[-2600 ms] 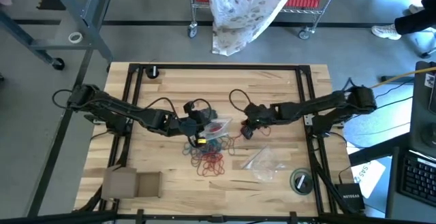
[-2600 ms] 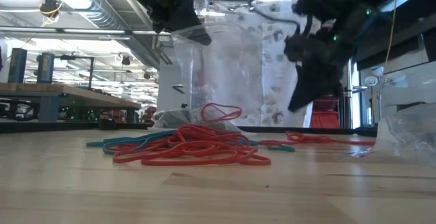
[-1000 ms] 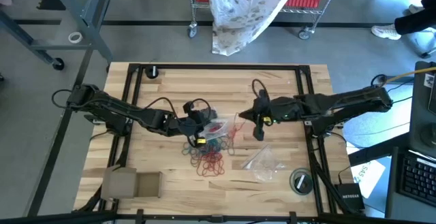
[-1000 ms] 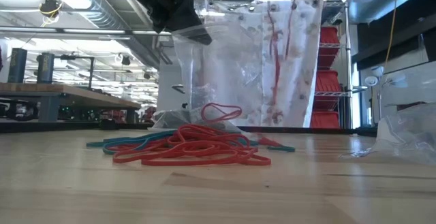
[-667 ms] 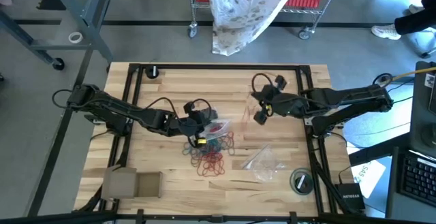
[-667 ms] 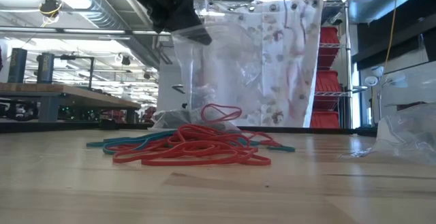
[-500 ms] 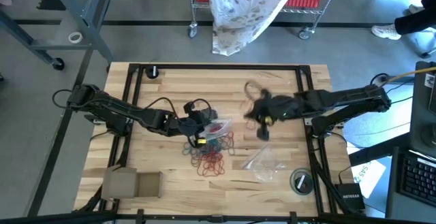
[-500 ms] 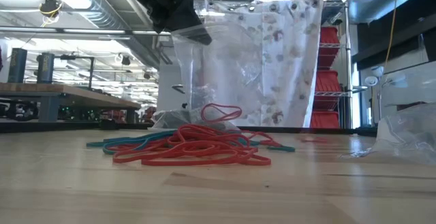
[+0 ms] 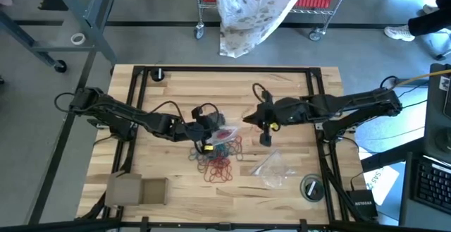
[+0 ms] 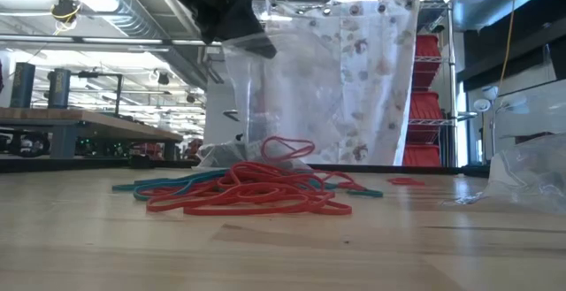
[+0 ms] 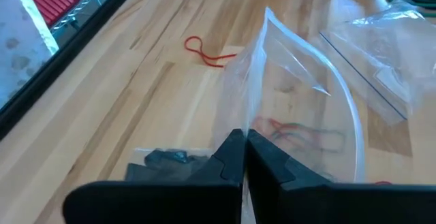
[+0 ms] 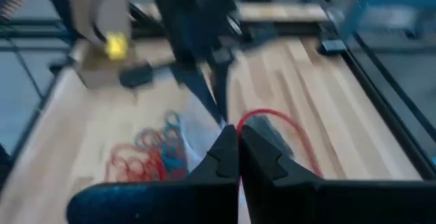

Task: Sort rubber bands
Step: Put the red rubber band into the transparent zip lock bag

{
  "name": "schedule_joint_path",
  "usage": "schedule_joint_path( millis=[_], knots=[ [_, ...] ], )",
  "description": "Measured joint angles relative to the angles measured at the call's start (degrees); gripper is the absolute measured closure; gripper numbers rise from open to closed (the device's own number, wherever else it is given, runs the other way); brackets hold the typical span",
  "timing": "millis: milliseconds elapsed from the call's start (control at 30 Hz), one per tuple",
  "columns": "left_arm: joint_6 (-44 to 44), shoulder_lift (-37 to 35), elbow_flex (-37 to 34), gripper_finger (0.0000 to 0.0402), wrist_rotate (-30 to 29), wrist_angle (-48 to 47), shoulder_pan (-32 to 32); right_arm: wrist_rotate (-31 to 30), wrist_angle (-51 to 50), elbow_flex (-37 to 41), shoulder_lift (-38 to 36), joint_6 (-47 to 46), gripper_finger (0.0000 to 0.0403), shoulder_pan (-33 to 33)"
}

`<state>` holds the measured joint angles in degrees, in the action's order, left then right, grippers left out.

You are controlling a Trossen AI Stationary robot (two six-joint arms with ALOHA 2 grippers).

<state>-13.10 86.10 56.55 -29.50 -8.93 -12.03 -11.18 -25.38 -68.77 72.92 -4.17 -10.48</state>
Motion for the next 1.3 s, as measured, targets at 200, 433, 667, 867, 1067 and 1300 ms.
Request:
schedule_joint_path(
  millis=[200, 433, 667, 867, 1067, 1300],
  knots=[
    [1.4, 0.0, 0.0, 0.0401, 0.9, 2.0, 0.0, 3.2, 7.6, 0.0, 3.4, 6.5, 0.0402, 0.0],
    [1.7, 0.0, 0.0, 0.0401, 2.9, 2.5, -0.1, 3.3, 11.3, 0.0, 7.3, 12.8, 0.0402, 0.0],
    [1.7, 0.0, 0.0, 0.0401, 3.2, 2.2, -0.1, 3.3, 17.2, 0.0, 8.0, 16.7, 0.0402, 0.0],
    [1.8, 0.0, 0.0, 0.0401, 3.2, 2.1, -0.1, 3.3, 19.6, 0.0, 8.0, 20.8, 0.0402, 0.0],
    [2.1, 0.0, 0.0, 0.0401, 3.2, 2.1, -0.1, 3.3, 17.7, 0.0, 8.0, 21.2, 0.0402, 0.0],
    [2.0, 0.0, 0.0, 0.0401, 3.2, 2.1, -0.1, 3.7, 15.4, 0.0, 8.0, 24.1, 0.0402, 0.0]
  ],
)
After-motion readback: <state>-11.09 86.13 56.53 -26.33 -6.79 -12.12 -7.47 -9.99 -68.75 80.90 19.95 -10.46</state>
